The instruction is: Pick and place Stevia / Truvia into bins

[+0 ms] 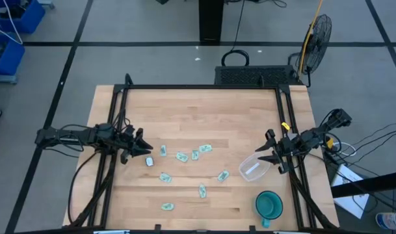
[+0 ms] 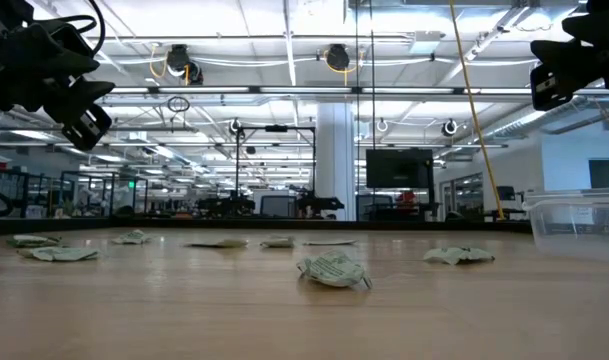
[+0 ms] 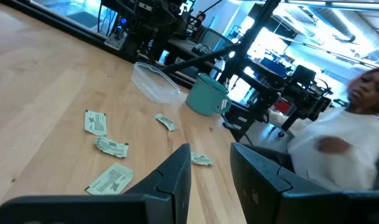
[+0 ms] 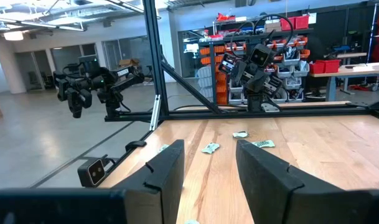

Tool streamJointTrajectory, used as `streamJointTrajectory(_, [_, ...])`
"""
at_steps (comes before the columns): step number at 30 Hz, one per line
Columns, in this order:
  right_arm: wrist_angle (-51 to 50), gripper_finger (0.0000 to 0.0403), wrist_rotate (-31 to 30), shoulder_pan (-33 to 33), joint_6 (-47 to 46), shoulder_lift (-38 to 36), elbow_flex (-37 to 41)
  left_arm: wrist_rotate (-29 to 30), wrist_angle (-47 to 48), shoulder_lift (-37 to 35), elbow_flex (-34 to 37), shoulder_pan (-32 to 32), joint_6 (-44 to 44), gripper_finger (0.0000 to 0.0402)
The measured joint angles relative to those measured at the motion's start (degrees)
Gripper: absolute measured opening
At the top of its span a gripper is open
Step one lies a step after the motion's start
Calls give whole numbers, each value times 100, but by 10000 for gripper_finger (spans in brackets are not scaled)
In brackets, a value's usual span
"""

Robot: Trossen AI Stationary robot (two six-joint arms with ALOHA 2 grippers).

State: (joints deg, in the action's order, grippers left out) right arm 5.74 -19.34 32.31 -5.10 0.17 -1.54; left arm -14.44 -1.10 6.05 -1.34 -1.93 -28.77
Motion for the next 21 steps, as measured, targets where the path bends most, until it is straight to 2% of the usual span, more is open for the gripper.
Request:
streamJointTrajectory(17, [0, 141, -1, 1, -1, 1, 0, 3, -1, -1, 0, -1, 26, 118])
streamJointTrajectory(21, [1, 141, 1, 0, -1, 0, -2, 416, -3, -1, -1, -2, 829, 118])
